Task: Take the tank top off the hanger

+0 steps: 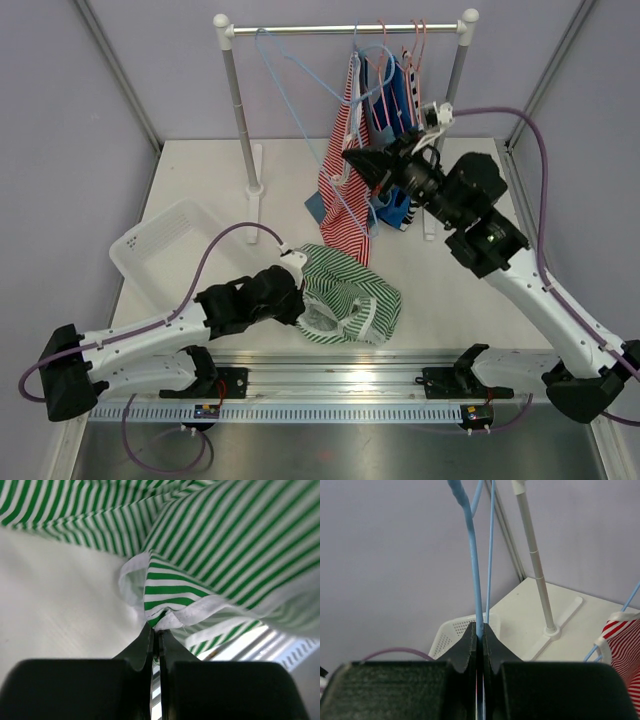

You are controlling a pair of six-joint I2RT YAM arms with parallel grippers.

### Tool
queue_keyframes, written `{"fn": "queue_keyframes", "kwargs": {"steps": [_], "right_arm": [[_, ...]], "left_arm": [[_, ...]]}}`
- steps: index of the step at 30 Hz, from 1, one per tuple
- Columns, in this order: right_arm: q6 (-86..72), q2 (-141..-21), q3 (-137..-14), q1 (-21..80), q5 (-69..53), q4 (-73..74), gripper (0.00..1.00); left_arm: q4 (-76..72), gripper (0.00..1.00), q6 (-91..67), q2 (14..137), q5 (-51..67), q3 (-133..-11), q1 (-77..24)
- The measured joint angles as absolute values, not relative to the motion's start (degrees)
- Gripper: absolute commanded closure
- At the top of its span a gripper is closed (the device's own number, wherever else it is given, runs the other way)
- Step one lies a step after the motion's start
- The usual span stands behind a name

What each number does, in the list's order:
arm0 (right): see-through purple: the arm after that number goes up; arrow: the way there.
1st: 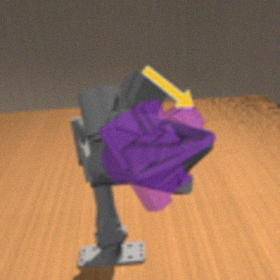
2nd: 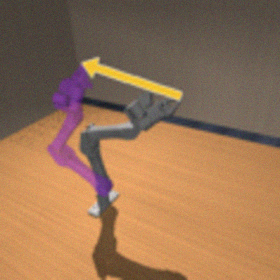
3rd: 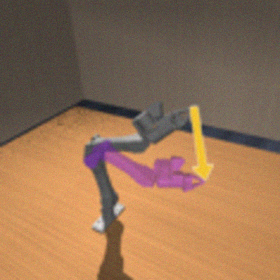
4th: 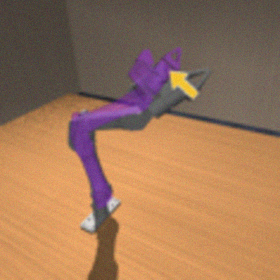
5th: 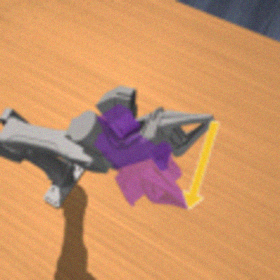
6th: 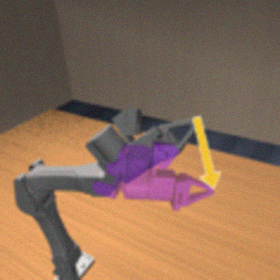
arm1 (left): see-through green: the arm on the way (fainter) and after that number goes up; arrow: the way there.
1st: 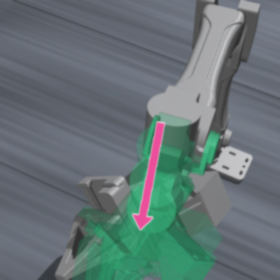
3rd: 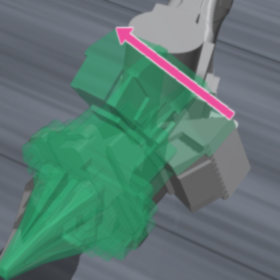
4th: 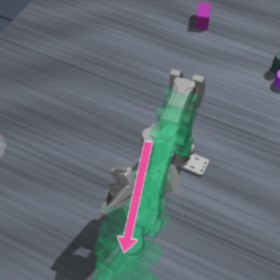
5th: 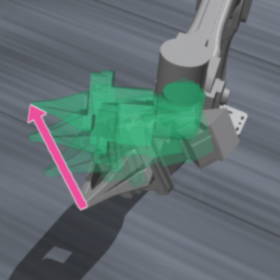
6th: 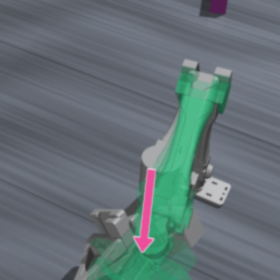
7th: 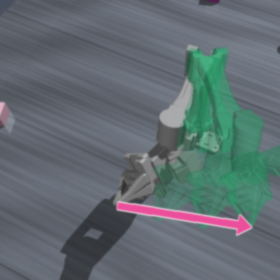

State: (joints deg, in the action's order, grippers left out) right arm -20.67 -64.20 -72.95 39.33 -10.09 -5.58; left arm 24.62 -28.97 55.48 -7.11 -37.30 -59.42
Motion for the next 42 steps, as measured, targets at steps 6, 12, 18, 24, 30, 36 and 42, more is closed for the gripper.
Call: {"fn": "queue_keyframes", "kwargs": {"steps": [6, 12, 18, 24, 30, 36, 42], "right_arm": [[-21.85, -71.75, -92.66, 41.08, -2.13, 15.55, 1.0], [-21.78, -78.32, -99.09, 44.4, 6.04, 29.85, 1.0], [-19.16, -89.69, -112.16, 45.78, 14.06, 39.83, 1.0], [-15.51, -103.88, -132.11, 45.76, 20.67, 42.96, 1.0], [-11.51, -115.5, -146.76, 45.08, 23.66, 43.51, 1.0], [-10.85, -120.11, -148.07, 40.97, 23.09, 41.39, 1.0], [-9.39, -125.99, -154.39, 38.35, 22.92, 39.16, 1.0]], "left_arm": [[32.27, 0.27, -31.64, 55.99, -14.17, -40.32, -61.76], [38.35, 0.01, -32.77, 51.24, -18.61, -47.7, -62.57], [46.15, 0.01, -32.64, 47.92, -24.51, -54.39, -62.61], [53.21, 0.01, -32.25, 43.4, -29.32, -55.31, -62.61], [54.61, 0.01, -31.99, 38.76, -30.68, -54.74, -62.61], [54.43, 0.01, -31.97, 35.31, -30.89, -53.89, -62.61], [54.41, 0.01, -31.7, 35.77, -30.85, -53.01, -62.61]]}}
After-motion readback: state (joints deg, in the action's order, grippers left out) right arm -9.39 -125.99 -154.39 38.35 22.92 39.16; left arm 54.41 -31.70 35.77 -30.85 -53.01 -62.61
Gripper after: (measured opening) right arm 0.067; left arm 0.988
